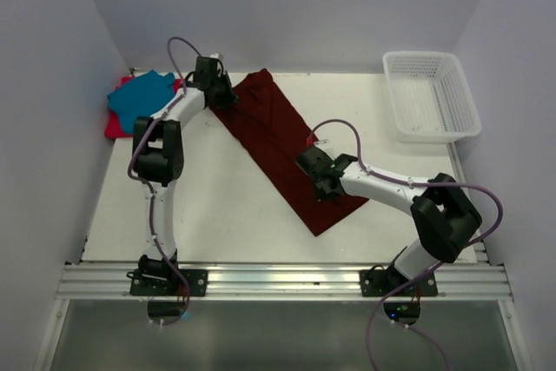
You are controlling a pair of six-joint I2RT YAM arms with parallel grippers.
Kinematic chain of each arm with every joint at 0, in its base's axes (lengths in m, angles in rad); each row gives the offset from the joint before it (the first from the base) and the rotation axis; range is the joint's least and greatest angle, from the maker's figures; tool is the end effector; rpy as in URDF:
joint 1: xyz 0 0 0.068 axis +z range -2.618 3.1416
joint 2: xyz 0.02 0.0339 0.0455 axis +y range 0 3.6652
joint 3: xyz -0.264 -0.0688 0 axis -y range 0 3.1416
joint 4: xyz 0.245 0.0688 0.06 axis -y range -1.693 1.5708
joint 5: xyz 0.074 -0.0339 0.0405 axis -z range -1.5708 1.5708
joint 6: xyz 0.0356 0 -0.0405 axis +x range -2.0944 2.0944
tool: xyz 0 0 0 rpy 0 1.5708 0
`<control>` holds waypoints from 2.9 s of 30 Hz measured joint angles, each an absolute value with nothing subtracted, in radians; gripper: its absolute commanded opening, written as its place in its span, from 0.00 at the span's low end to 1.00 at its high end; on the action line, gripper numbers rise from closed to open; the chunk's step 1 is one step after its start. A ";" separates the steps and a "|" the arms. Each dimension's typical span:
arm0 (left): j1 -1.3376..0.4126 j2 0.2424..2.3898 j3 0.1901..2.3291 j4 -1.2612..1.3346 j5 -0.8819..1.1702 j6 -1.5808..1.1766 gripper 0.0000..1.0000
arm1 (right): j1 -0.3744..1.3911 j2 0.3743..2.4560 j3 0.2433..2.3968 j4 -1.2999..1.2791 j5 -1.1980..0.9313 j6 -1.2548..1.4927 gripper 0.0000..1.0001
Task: Fold and stack the t-shirts
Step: Rotate the tshirt 90 degrees
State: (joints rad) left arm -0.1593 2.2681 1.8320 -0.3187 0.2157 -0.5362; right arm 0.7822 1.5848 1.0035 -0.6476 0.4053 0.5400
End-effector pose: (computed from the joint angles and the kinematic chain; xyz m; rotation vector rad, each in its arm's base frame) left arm 0.5084 -0.0894 0.1922 -0.3362 2.3573 -0.5925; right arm 0.2207 0.1995 0.1925 -0.2246 2.6157 -0.1474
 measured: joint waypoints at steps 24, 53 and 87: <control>-0.146 2.540 2.027 -0.194 0.427 -0.701 0.00 | 0.953 1.611 0.869 -0.385 -0.015 0.502 0.00; -0.112 2.565 2.099 0.010 0.749 -0.847 0.17 | 1.177 1.729 1.114 -0.524 -0.022 0.483 0.51; -0.060 0.833 0.843 -0.345 0.505 -0.503 0.76 | 0.621 2.524 2.448 -0.884 0.146 0.304 0.56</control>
